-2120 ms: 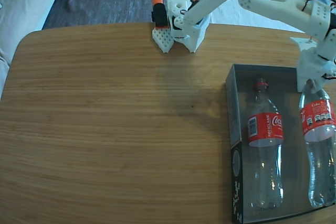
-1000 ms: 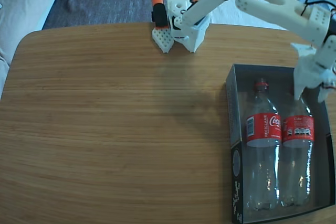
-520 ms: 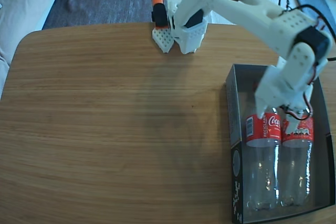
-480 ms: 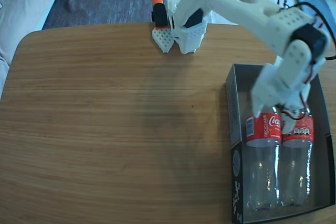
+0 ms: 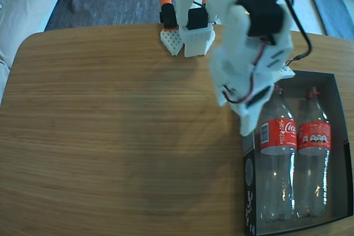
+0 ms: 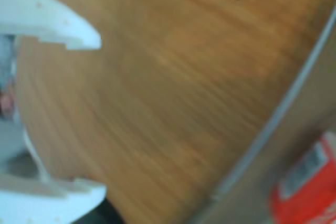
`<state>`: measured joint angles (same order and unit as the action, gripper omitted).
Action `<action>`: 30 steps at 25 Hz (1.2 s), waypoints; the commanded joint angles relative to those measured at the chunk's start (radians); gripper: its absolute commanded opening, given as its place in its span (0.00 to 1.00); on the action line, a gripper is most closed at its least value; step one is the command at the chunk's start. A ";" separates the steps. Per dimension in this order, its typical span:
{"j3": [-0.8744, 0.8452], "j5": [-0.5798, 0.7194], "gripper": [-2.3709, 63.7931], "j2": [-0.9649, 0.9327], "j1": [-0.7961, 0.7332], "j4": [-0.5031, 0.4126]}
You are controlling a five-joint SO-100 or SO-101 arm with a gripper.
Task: Grasp the bottles and put them in the box.
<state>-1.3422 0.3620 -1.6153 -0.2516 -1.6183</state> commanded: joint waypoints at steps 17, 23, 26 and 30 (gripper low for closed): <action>-0.762 -0.132 0.48 -0.693 0.310 0.451; -0.931 -0.132 0.48 -0.810 0.354 0.565; -1.025 -0.132 0.48 -0.893 0.364 0.591; -1.115 -0.132 0.41 -0.996 0.367 0.632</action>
<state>-2.4559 0.2286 -2.5648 0.1150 -1.0032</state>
